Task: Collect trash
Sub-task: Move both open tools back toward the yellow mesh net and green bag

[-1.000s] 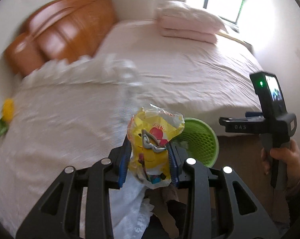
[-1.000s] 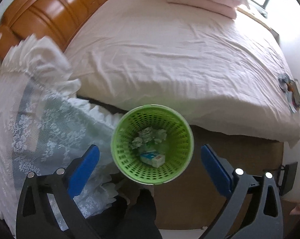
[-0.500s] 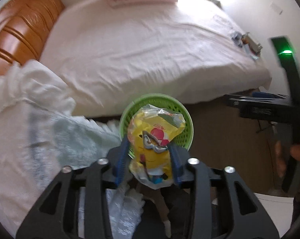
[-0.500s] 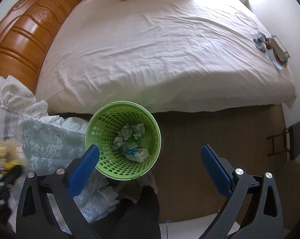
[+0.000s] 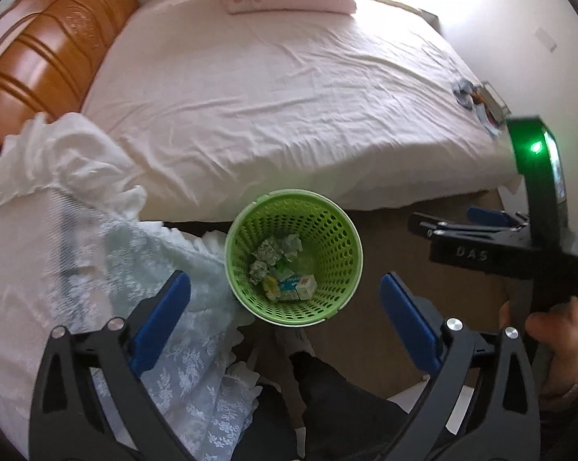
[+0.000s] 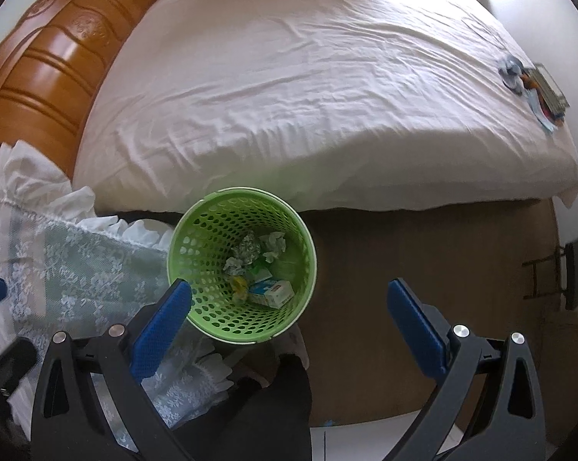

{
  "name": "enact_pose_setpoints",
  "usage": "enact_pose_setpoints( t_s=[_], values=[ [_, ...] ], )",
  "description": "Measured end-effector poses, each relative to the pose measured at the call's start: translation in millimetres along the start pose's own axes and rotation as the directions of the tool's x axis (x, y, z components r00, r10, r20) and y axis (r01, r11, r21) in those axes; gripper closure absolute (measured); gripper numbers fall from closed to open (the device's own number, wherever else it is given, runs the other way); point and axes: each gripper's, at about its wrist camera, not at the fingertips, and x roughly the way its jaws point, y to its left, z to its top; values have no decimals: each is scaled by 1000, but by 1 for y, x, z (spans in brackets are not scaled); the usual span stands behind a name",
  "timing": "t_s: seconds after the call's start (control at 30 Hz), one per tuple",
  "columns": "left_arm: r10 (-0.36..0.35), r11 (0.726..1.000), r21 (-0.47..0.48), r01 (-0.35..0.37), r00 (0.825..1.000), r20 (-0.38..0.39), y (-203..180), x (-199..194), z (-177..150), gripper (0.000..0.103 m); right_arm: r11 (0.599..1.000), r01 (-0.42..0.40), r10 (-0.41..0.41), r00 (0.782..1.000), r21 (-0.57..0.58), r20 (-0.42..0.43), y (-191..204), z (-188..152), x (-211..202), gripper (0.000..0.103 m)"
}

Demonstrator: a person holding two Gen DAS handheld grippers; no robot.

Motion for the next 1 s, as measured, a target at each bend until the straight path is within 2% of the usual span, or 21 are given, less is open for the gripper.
enact_pose_setpoints(
  t_s=[0.13,0.27,0.37,0.43,0.47,0.53,0.6,0.63,0.7,0.73,0.77,0.87,0.93,1.0],
  values=[
    [35,998,-53,-32,997,67,19,-33,-6,8,997,-40,41,999,-71,22,29,1,-10,3],
    [118,987,-125,-101,983,138,49,-70,-20,8,978,-123,130,991,-170,28,65,-1,-25,3],
    [203,960,-227,-161,963,175,86,-100,-39,8,937,-173,192,981,-302,33,112,-7,-42,3],
    [247,936,-298,-186,952,183,109,-115,-54,8,887,-210,243,970,-411,27,154,-13,-55,3],
    [274,918,-343,-199,944,185,122,-124,-65,8,871,-217,253,967,-440,25,166,-14,-59,2],
    [317,884,-412,-219,930,185,142,-138,-82,8,813,-235,288,957,-532,18,206,-21,-72,3],
    [367,834,-497,-240,914,174,167,-153,-106,8,777,-249,311,950,-579,9,231,-27,-79,3],
    [381,814,-527,-244,909,168,175,-158,-116,8,729,-266,339,941,-630,-4,257,-33,-87,3],
    [412,766,-591,-253,899,149,194,-166,-139,8,677,-284,367,930,-679,-23,284,-40,-93,3],
    [432,734,-628,-261,892,134,204,-171,-152,8,649,-292,379,925,-702,-35,298,-44,-96,3],
    [443,712,-651,-264,888,125,210,-174,-162,8,634,-295,384,923,-714,-41,307,-49,-98,2],
    [477,620,-740,-261,874,91,235,-188,-200,8,577,-302,393,917,-759,-65,342,-61,-100,2],
    [487,575,-779,-252,870,79,245,-192,-218,8,540,-318,397,912,-780,-97,362,-69,-99,2],
    [491,531,-812,-242,869,62,257,-195,-235,8,521,-324,395,912,-789,-114,379,-77,-98,2]
  ],
)
